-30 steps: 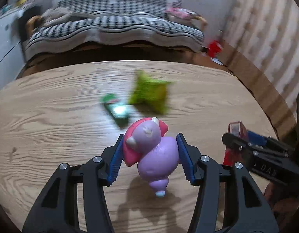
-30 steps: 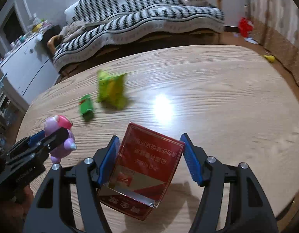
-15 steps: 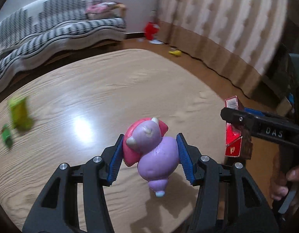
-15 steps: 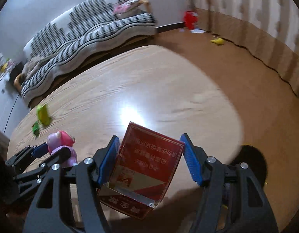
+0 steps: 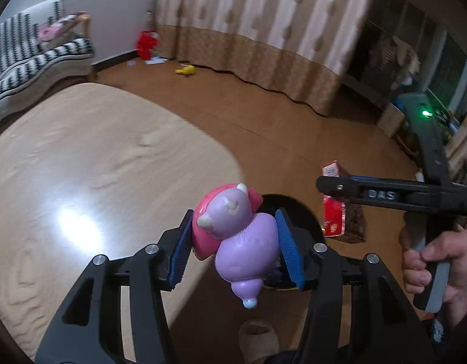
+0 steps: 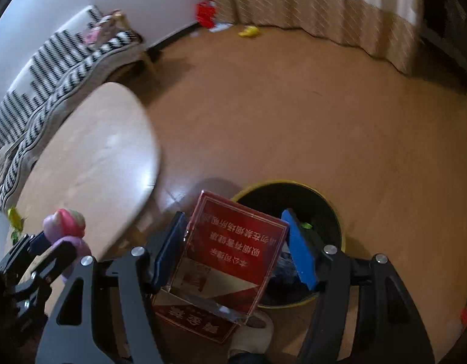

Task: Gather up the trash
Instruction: 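Carry toy and red box to the black bin and open both tools, then swing both tools back toward the green car and popcorn bag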

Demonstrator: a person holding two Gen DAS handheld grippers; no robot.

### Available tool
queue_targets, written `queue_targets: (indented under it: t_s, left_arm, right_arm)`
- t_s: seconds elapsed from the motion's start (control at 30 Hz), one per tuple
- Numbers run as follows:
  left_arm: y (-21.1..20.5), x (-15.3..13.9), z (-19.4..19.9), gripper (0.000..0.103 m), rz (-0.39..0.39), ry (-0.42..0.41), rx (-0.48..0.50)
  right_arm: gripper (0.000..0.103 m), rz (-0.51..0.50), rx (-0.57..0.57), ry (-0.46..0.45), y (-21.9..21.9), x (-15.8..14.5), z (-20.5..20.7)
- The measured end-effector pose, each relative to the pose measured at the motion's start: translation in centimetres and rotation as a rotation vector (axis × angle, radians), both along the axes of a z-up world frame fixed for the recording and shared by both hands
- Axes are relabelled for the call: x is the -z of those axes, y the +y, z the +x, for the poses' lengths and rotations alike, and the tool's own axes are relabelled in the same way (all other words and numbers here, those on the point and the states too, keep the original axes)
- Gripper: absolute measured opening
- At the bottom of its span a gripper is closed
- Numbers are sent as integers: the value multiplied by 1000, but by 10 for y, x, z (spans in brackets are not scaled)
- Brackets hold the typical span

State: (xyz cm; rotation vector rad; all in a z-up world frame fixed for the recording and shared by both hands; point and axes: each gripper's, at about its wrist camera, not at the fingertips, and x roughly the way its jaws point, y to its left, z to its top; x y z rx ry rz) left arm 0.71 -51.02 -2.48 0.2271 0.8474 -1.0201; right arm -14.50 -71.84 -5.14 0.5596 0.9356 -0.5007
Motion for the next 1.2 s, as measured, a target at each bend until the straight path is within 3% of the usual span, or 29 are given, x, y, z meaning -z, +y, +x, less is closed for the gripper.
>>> queue_targets:
  t_s: [0.37, 0.5, 0.7, 1.03, 1.13, 1.2]
  left_arm:
    - [-52, 28, -19, 52, 37, 20, 96]
    - [-62, 33, -19, 52, 43, 26, 100]
    - [-81, 42, -25, 52, 54, 32, 116]
    - [-100, 59, -35, 53, 52, 52, 151]
    - [-104, 64, -36, 59, 45, 63, 154]
    - [-105, 66, -35, 72, 41, 70, 146]
  right_arm:
    - [65, 44, 60, 38, -34, 23, -13]
    - [76, 52, 82, 50, -31, 24, -10]
    - [85, 53, 130, 27, -40, 21, -21]
    - [87, 54, 211, -20, -50, 12, -42]
    - [87, 59, 243, -34, -55, 10, -49]
    - [87, 64, 262, -46, -58, 9, -54]
